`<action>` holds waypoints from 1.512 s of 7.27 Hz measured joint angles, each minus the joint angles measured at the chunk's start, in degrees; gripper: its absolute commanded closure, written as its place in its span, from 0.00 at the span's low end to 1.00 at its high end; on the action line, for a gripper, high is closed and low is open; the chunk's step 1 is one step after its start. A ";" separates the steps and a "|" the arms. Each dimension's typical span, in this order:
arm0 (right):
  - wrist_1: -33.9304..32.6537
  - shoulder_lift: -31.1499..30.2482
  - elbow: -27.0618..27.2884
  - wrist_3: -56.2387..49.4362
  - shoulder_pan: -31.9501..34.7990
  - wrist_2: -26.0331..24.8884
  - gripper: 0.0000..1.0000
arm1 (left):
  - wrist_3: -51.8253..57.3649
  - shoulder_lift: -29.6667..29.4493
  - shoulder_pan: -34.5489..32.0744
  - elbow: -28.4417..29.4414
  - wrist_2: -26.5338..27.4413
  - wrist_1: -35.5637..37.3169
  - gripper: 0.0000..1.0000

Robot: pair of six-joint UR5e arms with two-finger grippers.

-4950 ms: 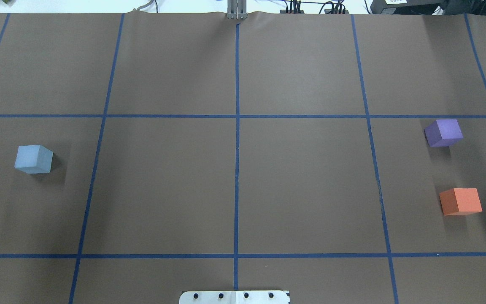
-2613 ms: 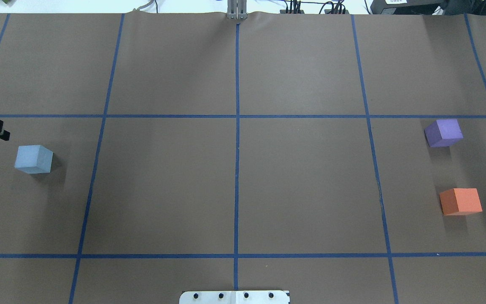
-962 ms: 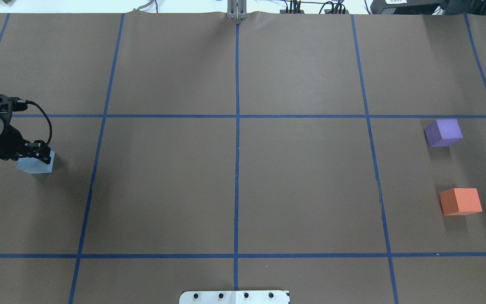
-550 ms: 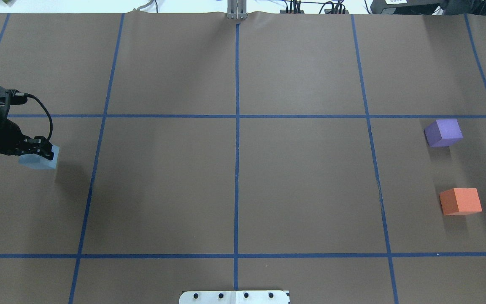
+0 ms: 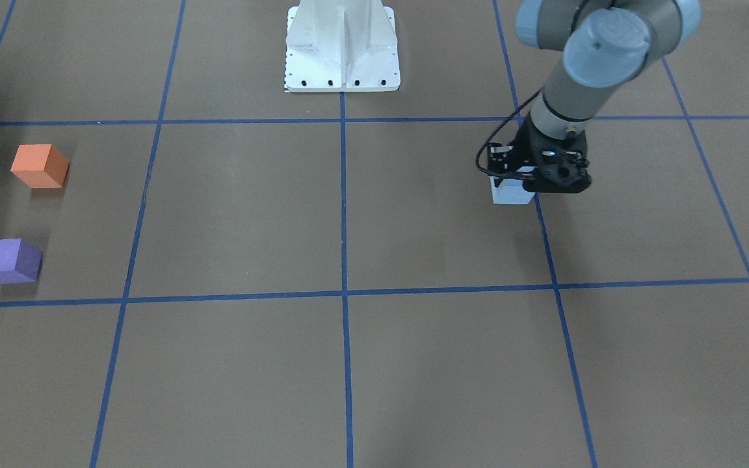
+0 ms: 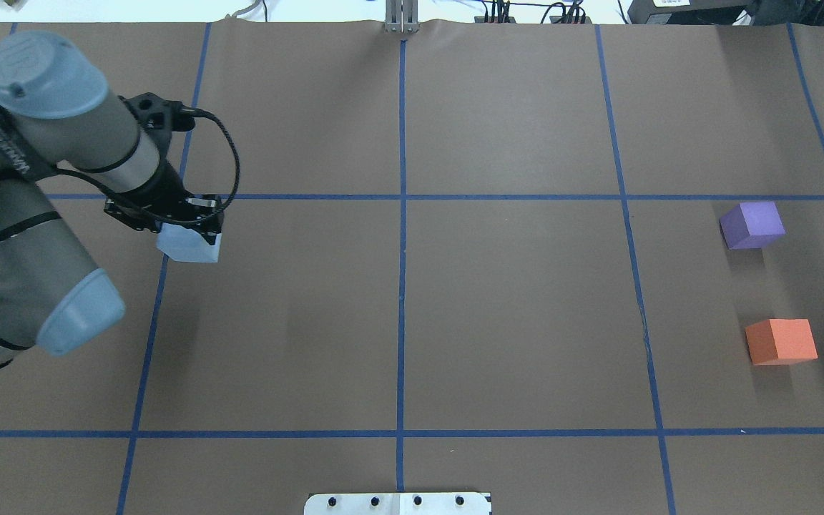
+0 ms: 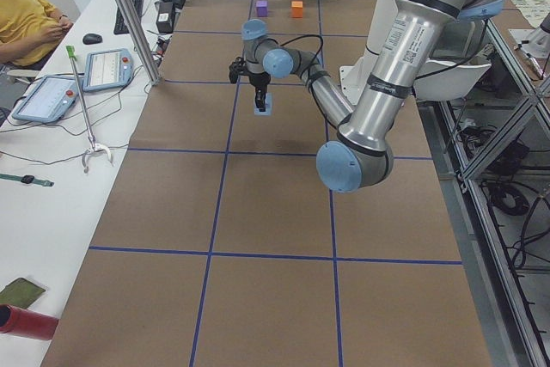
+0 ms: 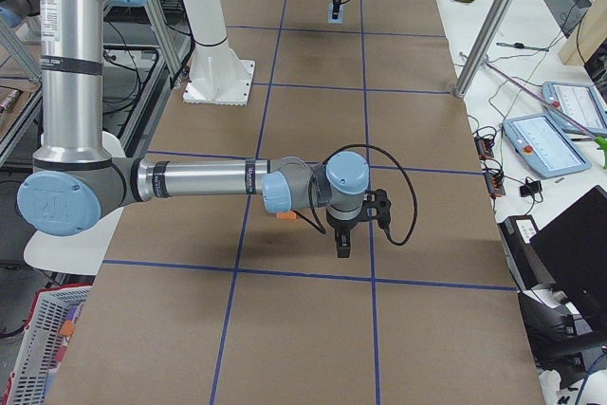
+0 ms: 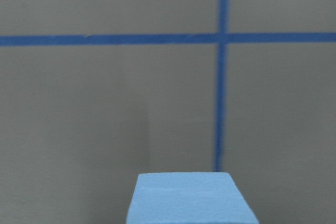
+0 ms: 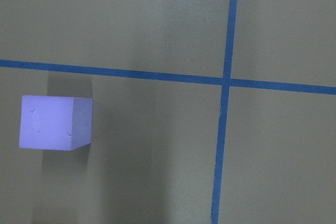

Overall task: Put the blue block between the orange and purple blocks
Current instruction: 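Lift the light blue cube and carry it toward the table center, then set the blue cube down mid-table, open and withdraw the left gripper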

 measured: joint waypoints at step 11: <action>0.24 0.25 -0.06 0.22 -1.82 1.65 0.00 | -20.05 -33.70 17.20 42.88 10.61 -18.74 0.00</action>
